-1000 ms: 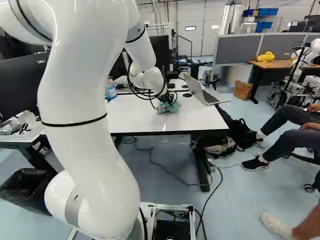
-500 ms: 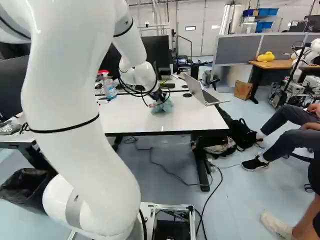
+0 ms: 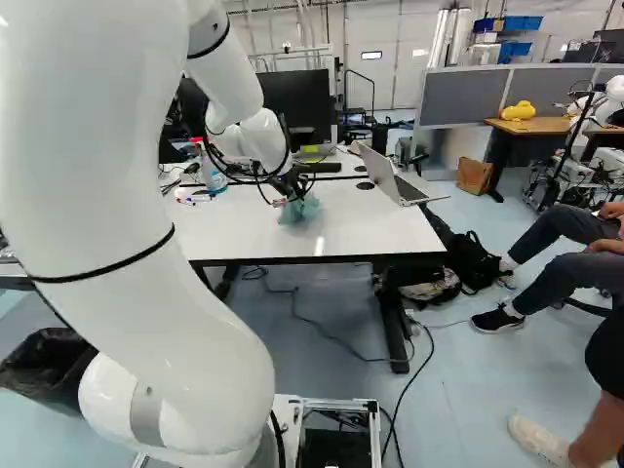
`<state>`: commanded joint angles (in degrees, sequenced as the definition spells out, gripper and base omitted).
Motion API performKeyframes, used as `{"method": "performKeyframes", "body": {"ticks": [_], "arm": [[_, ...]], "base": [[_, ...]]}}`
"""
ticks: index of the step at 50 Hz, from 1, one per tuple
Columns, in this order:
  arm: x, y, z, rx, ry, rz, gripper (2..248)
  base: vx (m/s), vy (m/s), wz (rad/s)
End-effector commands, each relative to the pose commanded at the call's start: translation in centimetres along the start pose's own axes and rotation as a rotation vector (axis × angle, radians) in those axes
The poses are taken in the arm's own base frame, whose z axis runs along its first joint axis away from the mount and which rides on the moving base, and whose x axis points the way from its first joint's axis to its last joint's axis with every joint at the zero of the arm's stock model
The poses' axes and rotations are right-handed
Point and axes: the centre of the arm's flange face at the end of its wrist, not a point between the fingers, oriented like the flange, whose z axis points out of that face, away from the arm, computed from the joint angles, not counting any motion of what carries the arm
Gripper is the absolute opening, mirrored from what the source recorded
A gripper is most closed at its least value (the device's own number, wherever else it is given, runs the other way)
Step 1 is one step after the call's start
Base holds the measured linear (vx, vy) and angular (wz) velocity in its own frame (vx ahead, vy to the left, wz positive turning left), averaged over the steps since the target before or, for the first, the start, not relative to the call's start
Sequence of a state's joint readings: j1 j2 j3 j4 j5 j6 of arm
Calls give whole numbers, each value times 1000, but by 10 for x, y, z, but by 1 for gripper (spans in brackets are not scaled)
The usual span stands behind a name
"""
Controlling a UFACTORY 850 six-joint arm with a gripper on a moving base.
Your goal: Clean the table with the green towel
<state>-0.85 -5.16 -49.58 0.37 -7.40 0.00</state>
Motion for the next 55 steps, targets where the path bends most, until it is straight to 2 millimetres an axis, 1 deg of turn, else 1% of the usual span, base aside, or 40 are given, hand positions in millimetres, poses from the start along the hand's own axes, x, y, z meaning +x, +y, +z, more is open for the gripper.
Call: {"method": "performKeyframes", "body": {"ticks": [10, 17, 35, 43, 55], "arm": [[-4, -15, -16, 19, -13, -26, 40], [-3, -17, -25, 21, -2, -28, 40], [-2, -17, -25, 21, -2, -28, 40], [0, -12, -24, 16, 8, -21, 40], [10, 5, -18, -6, 53, 8, 40]], "base": [[0, 0, 0], [0, 0, 0], [0, 0, 0], [0, 0, 0], [0, 0, 0]]}}
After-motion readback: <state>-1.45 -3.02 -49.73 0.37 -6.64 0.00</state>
